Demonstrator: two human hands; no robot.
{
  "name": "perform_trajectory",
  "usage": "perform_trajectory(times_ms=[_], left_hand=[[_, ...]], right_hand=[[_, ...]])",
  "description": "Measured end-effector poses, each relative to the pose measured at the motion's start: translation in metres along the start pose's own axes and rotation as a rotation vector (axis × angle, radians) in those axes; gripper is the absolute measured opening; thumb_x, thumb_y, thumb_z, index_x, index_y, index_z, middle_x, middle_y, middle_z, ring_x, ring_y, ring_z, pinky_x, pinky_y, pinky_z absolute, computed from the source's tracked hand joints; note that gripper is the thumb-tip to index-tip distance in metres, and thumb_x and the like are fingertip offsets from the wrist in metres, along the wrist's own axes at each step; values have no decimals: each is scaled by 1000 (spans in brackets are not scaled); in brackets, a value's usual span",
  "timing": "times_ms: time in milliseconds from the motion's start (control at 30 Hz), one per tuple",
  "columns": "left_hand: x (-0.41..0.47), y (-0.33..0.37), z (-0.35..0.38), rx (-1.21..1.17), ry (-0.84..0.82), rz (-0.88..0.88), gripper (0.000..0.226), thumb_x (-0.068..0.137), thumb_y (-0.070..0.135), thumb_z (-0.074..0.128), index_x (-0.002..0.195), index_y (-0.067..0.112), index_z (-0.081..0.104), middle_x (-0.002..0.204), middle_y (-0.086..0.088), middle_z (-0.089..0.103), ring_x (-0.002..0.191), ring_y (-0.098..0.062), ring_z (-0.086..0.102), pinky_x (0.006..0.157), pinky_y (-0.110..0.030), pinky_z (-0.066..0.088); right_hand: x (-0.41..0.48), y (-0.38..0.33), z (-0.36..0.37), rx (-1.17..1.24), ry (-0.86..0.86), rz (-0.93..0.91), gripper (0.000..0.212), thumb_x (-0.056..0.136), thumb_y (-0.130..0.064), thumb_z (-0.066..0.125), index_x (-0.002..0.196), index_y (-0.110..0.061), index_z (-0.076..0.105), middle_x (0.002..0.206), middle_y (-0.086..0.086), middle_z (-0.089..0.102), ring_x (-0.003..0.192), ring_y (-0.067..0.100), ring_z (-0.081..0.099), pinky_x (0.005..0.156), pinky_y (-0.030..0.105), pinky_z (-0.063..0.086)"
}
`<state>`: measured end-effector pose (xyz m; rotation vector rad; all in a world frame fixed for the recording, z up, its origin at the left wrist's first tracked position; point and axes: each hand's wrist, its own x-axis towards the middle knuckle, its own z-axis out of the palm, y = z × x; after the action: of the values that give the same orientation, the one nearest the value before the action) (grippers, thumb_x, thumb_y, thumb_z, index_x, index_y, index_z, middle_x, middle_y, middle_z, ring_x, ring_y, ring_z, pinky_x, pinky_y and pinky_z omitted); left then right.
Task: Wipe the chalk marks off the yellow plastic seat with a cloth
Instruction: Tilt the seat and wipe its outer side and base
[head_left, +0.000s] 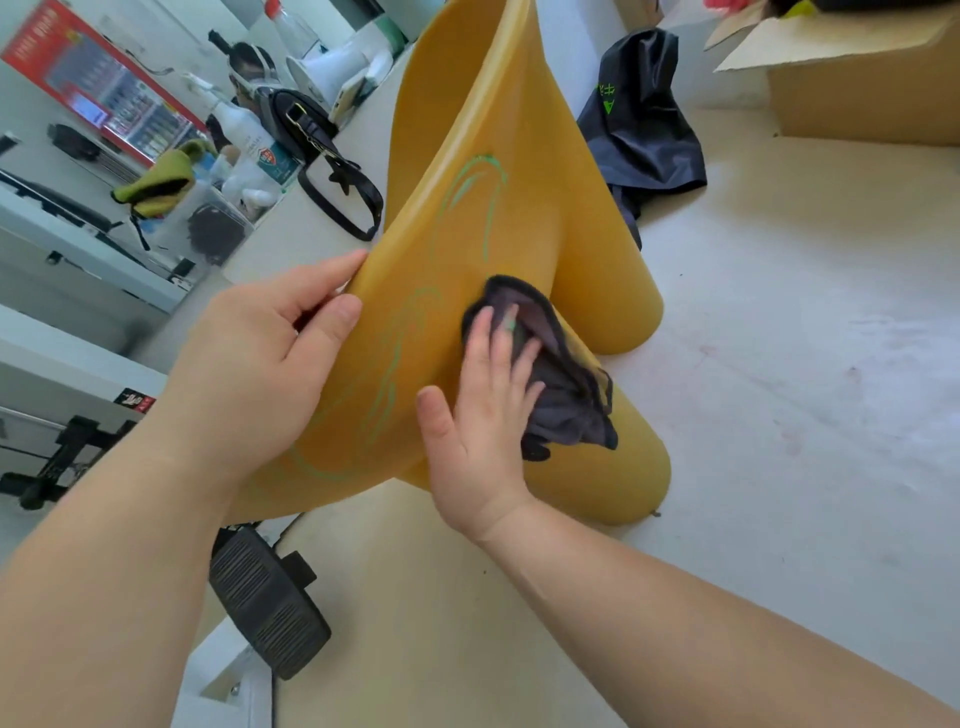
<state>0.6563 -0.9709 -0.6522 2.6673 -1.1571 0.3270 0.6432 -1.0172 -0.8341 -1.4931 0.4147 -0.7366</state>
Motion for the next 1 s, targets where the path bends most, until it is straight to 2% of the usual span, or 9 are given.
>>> perform_trajectory(times_ms=[133,200,300,400,533,633,767,833,1000], left_hand=[[18,32,9,71,8,27,37,102,28,52,138,32,57,109,30,57,98,11,51,79,-6,36],[25,44,12,83,14,20,37,102,29,51,139,29,57,112,22,58,102,4,51,83,-16,38],[29,51,15,75,24,12,37,102,28,52,138,26,58,112,19,59,103,-2,53,87,-25,39],[29,51,15,77,46,7,36,102,28,52,137,25,60,115,17,60,106,-3,54,90,-26,40],[33,57,17,100,47,32,34,101,32,51,132,27,64,112,14,68,102,-9,62,89,-30,48],[35,62,17,103,43,42,29,101,32,50,121,25,70,101,1,73,94,-21,65,85,-40,52],[34,64,16,110,36,41,28,102,31,51,121,21,69,102,-5,73,92,-23,63,84,-42,52],[35,64,15,110,15,23,33,102,31,50,131,25,64,106,6,70,97,-16,61,83,-35,49],[40,59,11,46,-29,-43,34,100,35,54,132,35,63,98,15,69,83,-5,63,69,-15,44]], right_hand=[[13,48,-27,-145,128,-34,85,88,-81,9,160,-39,-9,168,-16,-17,158,19,-7,123,48,0],[20,82,-43,-149,184,266,80,95,-74,15,162,-34,-3,172,-6,-8,158,29,1,123,57,8],[12,88,-45,33,135,567,84,94,-77,14,161,-33,-8,171,-3,-15,157,34,-14,125,59,3],[-7,42,-23,52,53,325,94,81,-74,8,161,-28,-13,168,-3,-25,154,31,-24,125,51,-7],[-12,10,-11,60,39,43,70,88,-70,3,149,-47,-21,153,-30,-37,153,8,-22,121,41,-14],[4,45,-26,-46,140,92,69,90,-73,4,152,-49,-16,163,-23,-24,155,12,-10,122,50,-7],[44,72,-49,7,253,620,54,108,-43,14,162,-36,10,172,-6,-4,157,32,-2,119,69,8],[58,48,-56,214,277,775,53,109,-46,10,162,-39,7,172,-8,-7,157,36,-8,119,67,4],[62,-35,-58,345,141,502,57,107,-50,6,162,-37,3,171,-13,-8,157,30,-15,124,59,-2]])
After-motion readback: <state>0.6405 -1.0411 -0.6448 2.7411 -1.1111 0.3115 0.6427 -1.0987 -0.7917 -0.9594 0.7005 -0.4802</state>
